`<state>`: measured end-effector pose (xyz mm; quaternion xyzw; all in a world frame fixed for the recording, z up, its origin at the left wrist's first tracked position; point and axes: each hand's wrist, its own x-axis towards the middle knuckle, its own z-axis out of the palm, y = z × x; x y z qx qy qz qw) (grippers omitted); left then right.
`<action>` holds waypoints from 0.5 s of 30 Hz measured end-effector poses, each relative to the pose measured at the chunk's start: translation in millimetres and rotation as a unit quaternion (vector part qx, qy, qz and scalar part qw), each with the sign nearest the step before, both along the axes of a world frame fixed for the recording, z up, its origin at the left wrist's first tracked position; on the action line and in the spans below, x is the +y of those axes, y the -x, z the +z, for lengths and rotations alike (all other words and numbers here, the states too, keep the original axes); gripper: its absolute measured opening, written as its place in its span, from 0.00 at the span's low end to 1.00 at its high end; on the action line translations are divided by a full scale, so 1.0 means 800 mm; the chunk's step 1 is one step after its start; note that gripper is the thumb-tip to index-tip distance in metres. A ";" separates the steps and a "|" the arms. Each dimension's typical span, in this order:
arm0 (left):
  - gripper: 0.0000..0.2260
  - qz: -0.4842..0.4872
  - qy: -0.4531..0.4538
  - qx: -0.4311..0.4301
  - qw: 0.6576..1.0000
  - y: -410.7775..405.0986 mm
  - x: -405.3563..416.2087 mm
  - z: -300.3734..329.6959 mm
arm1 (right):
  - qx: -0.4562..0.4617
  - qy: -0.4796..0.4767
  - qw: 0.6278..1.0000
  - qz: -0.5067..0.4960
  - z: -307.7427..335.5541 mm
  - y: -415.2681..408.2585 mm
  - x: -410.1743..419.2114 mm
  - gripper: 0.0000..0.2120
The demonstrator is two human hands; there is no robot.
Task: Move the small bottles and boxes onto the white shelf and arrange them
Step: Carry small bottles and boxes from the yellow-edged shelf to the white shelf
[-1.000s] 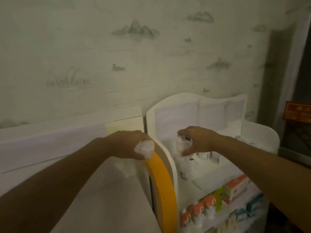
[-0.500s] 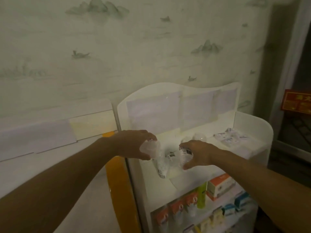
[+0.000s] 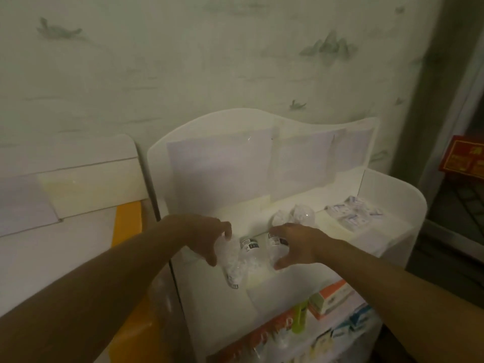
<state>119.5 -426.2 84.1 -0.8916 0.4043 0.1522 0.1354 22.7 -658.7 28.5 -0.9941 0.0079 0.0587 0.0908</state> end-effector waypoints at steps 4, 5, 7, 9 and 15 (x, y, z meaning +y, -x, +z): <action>0.35 0.033 -0.055 0.032 0.997 -0.022 -0.011 -0.015 | 0.015 -0.017 1.000 0.020 -0.025 -0.015 -0.008 0.44; 0.36 0.044 -0.064 0.032 0.996 -0.027 -0.014 -0.017 | 0.017 -0.024 0.999 0.024 -0.031 -0.020 -0.012 0.45; 0.36 0.068 -0.079 0.031 0.994 -0.034 -0.021 -0.022 | 0.020 -0.036 0.999 0.029 -0.042 -0.031 -0.020 0.45; 0.36 0.084 -0.122 0.027 0.989 -0.037 -0.028 -0.026 | 0.034 -0.038 0.998 0.032 -0.052 -0.041 -0.028 0.45; 0.38 0.098 -0.234 -0.018 0.967 -0.025 -0.050 -0.050 | 0.052 -0.008 0.997 0.063 -0.087 -0.054 -0.038 0.42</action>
